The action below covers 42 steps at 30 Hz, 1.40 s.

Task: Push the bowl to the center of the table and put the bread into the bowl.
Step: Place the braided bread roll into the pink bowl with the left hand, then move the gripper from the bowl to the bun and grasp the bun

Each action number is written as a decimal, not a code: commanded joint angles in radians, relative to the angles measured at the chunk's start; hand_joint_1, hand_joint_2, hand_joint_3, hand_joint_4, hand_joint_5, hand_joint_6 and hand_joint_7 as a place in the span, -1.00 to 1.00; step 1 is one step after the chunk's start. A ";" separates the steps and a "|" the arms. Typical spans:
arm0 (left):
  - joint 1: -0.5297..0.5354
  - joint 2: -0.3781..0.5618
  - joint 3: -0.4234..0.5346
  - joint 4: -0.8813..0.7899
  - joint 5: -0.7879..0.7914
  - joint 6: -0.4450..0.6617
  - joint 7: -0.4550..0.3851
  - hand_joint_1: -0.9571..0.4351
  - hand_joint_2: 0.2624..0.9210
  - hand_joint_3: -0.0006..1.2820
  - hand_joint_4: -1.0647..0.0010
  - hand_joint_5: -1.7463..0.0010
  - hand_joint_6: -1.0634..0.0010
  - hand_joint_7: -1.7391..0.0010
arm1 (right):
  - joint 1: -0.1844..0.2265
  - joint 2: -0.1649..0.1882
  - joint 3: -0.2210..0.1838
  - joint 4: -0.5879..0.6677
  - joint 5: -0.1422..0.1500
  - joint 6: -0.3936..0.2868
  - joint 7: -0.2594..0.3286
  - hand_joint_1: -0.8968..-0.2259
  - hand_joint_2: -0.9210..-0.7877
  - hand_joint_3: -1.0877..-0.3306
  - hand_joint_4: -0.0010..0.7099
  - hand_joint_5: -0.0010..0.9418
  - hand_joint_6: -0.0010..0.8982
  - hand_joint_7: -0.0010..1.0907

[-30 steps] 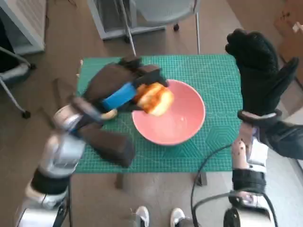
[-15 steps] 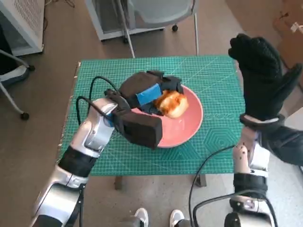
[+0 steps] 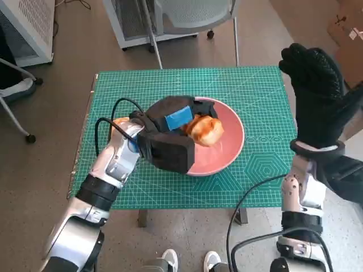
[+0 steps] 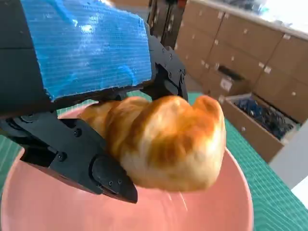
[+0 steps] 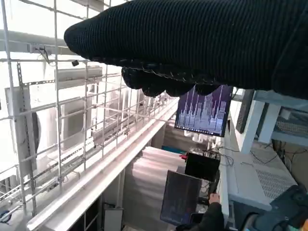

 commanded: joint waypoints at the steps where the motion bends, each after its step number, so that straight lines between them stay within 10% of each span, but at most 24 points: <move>1: 0.015 0.019 -0.004 -0.057 0.002 0.024 -0.029 0.01 0.71 -0.99 0.82 0.96 0.51 0.85 | 0.024 -0.001 0.004 0.002 -0.008 0.014 -0.012 -0.05 -1.00 0.34 0.10 -0.99 -0.01 -0.98; 19: 0.125 0.181 0.077 -0.271 -0.017 -0.065 -0.024 -0.59 0.96 -0.94 1.00 1.00 0.62 0.95 | 0.034 0.006 0.016 -0.005 0.000 0.020 -0.004 -0.05 -1.00 0.34 0.10 -1.00 0.00 -0.98; 30: 0.180 0.322 0.247 -0.383 -0.144 -0.066 -0.083 -0.53 0.99 -0.95 1.00 1.00 0.56 0.95 | 0.043 -0.001 0.014 -0.019 0.015 0.033 0.001 -0.05 -1.00 0.34 0.10 -1.00 0.00 -0.98; 42: 0.234 0.420 0.318 -0.364 -0.115 0.058 -0.081 -0.29 0.60 -1.00 0.96 1.00 0.52 0.96 | 0.044 -0.006 0.012 -0.021 0.013 0.042 0.001 -0.05 -1.00 0.34 0.10 -1.00 0.00 -0.98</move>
